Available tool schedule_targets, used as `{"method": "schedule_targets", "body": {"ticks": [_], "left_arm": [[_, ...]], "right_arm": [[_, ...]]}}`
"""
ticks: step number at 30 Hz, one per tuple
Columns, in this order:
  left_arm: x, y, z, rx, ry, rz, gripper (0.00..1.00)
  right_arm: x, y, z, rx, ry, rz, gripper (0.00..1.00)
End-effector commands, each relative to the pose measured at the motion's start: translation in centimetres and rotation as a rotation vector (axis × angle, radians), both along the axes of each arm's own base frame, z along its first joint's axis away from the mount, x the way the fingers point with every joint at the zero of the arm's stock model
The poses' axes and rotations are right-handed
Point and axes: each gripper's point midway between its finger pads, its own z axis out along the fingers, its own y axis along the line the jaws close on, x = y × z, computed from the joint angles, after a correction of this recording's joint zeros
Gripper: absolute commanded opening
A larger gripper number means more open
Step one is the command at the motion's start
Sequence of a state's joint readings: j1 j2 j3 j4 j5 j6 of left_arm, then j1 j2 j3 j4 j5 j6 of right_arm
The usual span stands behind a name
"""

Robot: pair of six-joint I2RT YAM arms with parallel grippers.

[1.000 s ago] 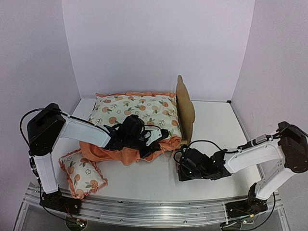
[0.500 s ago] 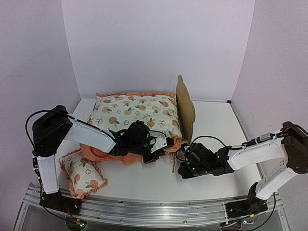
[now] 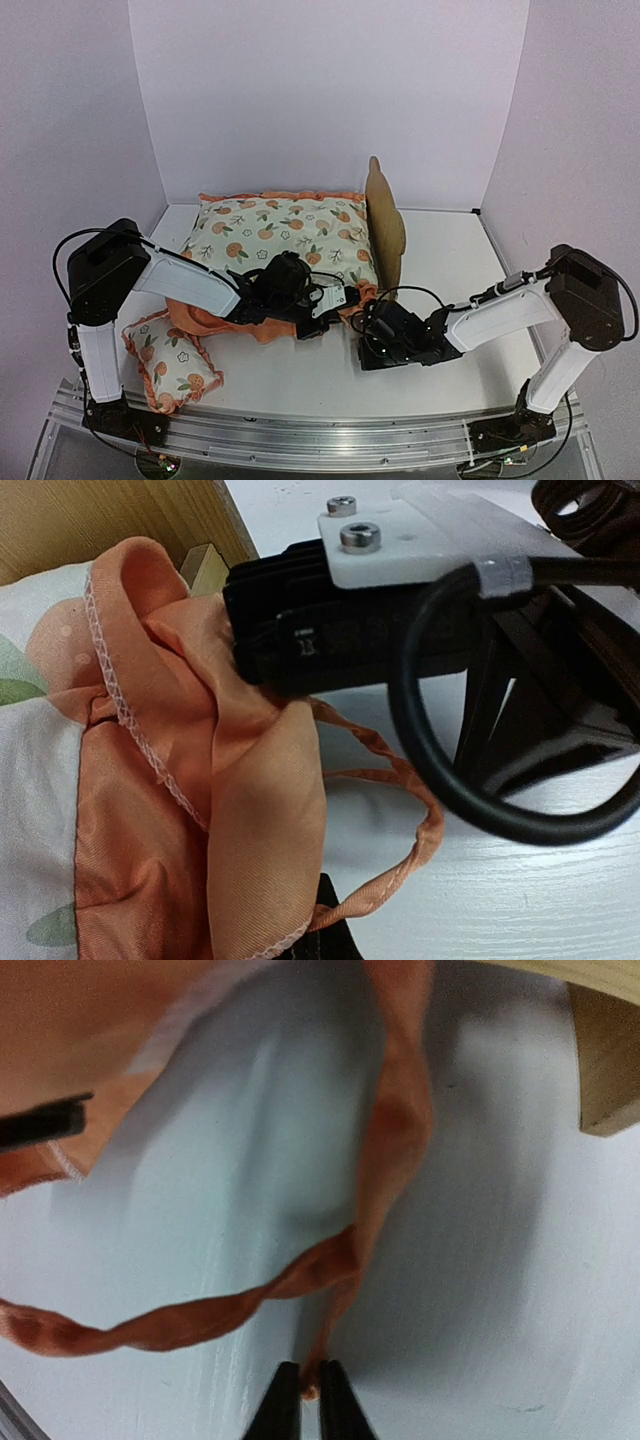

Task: Set up the pet bed

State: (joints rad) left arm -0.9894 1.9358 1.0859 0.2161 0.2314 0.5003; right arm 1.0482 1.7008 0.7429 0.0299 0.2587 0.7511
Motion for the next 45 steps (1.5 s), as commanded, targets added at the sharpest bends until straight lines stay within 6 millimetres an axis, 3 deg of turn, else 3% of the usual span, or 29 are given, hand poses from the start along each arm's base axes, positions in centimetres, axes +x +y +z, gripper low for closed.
{"method": "schedule_targets", "body": {"ticks": [1,9,14,19,24,31,36,40,45], "left_arm": [[0.3,-0.1,0.2,-0.005,-0.004,0.010,0.00],[-0.2,-0.8,-0.1,-0.018,0.014,-0.010,0.00],[0.0,-1.7,0.2,-0.040,-0.024,-0.029,0.00],[0.1,-2.5,-0.1,-0.042,-0.065,-0.048,0.00],[-1.1,-3.6,-0.6,-0.041,-0.070,-0.084,0.02],[-3.2,-3.3,-0.9,-0.010,-0.087,-0.167,0.33],[-3.7,-2.6,0.4,0.007,-0.144,-0.217,0.55],[-5.4,-1.3,1.1,0.016,-0.160,-0.310,0.73],[-6.8,-0.5,3.9,-0.057,-0.158,-0.381,0.82]], "right_arm": [[-0.6,-2.6,-0.8,-0.082,0.016,-0.059,0.00],[-0.9,-3.1,3.8,0.053,-0.014,0.006,0.00],[-1.2,-3.2,5.3,0.118,-0.003,0.028,0.00],[-1.6,-1.6,7.0,0.175,0.004,0.111,0.00],[-2.4,-0.6,8.9,0.237,0.012,0.174,0.00],[-2.5,-1.1,10.0,0.261,-0.003,0.173,0.00],[-2.5,-1.1,9.6,0.255,0.011,0.172,0.00],[-2.3,-1.0,10.0,0.265,0.010,0.173,0.00],[-2.2,-0.8,10.4,0.279,0.016,0.177,0.00]]}}
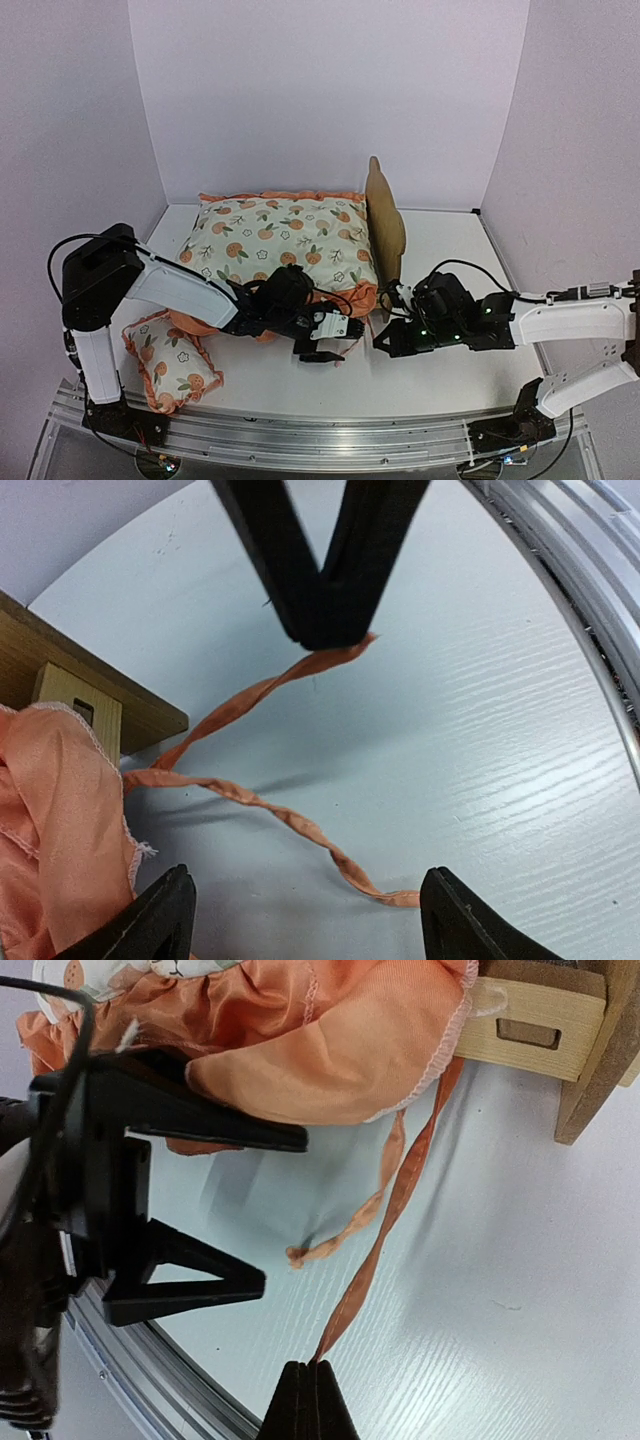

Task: Set up the pet bed

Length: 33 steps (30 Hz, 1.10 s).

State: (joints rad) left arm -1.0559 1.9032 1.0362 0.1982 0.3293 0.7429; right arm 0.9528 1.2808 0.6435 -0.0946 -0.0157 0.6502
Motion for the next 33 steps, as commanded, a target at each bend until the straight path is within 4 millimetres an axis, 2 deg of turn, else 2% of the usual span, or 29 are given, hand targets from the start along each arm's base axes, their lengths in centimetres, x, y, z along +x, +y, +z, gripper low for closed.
{"method": "schedule_targets", "body": {"ticks": [1,5,11,15,18,23,25,31,33], "left_arm": [[-1.7,0.0,4.9,-0.104,-0.008,-0.120,0.86],[-1.9,-0.7,6.2,-0.157,-0.016,-0.148,0.87],[-1.0,-3.5,7.2,-0.275,-0.089,-0.113,0.71],[-0.5,-4.1,7.1,-0.322,-0.153,-0.108,0.67],[-0.5,-4.6,6.9,-0.336,-0.160,-0.116,0.54],[0.2,-4.9,6.6,-0.339,-0.144,-0.072,0.29],[0.4,-4.8,6.6,-0.338,-0.141,-0.054,0.23],[0.5,-4.7,6.8,-0.341,-0.122,-0.033,0.18],[1.3,-4.4,6.5,-0.321,-0.120,0.011,0.18]], "right_arm": [[0.5,1.1,1.7,0.041,-0.008,0.022,0.00],[0.7,1.7,2.5,0.066,-0.001,0.029,0.00],[0.8,3.0,3.4,0.099,0.025,0.052,0.00],[0.9,3.4,3.8,0.110,0.026,0.058,0.00],[1.1,3.7,4.0,0.116,0.025,0.059,0.00],[1.3,4.0,4.5,0.128,0.020,0.061,0.00],[1.4,4.0,4.5,0.129,0.018,0.054,0.00],[1.8,3.6,4.3,0.121,0.014,0.032,0.00],[2.1,2.9,3.9,0.107,0.016,-0.008,0.00]]}}
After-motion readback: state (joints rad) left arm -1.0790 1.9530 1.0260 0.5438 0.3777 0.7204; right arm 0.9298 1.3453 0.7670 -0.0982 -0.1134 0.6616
